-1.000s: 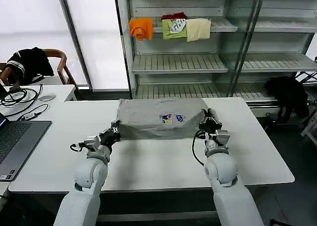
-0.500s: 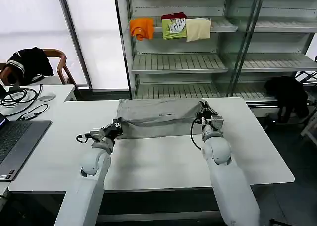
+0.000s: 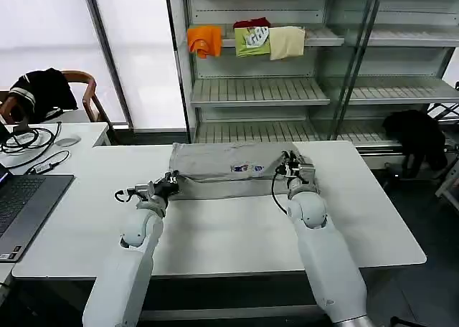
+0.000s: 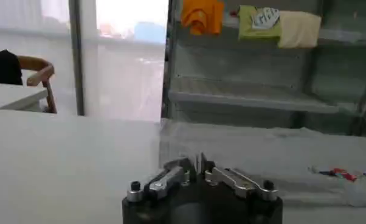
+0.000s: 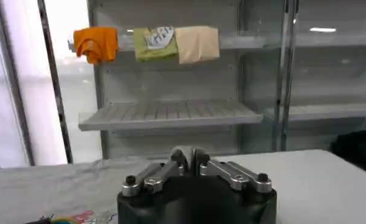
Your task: Fold and organize the clothes.
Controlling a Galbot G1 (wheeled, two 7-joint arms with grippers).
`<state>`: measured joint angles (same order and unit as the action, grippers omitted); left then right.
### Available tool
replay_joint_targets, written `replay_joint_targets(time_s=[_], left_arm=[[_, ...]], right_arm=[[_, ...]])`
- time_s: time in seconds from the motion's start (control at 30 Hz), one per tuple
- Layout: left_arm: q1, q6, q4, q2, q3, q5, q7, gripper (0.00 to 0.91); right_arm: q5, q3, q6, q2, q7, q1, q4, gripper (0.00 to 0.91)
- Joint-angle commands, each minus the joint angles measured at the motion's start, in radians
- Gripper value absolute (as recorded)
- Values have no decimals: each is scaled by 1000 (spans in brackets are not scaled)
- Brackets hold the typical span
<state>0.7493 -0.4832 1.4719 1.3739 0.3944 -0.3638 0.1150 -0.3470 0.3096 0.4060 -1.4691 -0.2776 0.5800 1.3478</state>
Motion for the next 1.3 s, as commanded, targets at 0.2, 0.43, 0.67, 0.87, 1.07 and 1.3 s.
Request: replay_joint_targets(time_s=[0.2, 0.43, 0.67, 0.87, 1.07, 1.3], left_arm=[[8, -94, 76, -2, -2, -36, 63, 907], [74, -95, 170, -7, -19, -29, 77, 907], [145, -94, 234, -3, -33, 9, 75, 907], [169, -94, 239, -18, -26, 30, 76, 907], [158, -92, 193, -27, 0, 37, 79, 907], [152, -87, 156, -30, 16, 36, 79, 907]], right_arm=[[-234, -6, 40, -62, -196, -67, -13, 907], [-226, -2, 73, -9, -205, 37, 93, 907], [-118, 10, 63, 72, -200, 153, 232, 907], [-128, 8, 133, 153, -184, 219, 316, 907], [-127, 5, 164, 196, -179, 240, 316, 907], [-124, 8, 171, 198, -176, 242, 294, 907]])
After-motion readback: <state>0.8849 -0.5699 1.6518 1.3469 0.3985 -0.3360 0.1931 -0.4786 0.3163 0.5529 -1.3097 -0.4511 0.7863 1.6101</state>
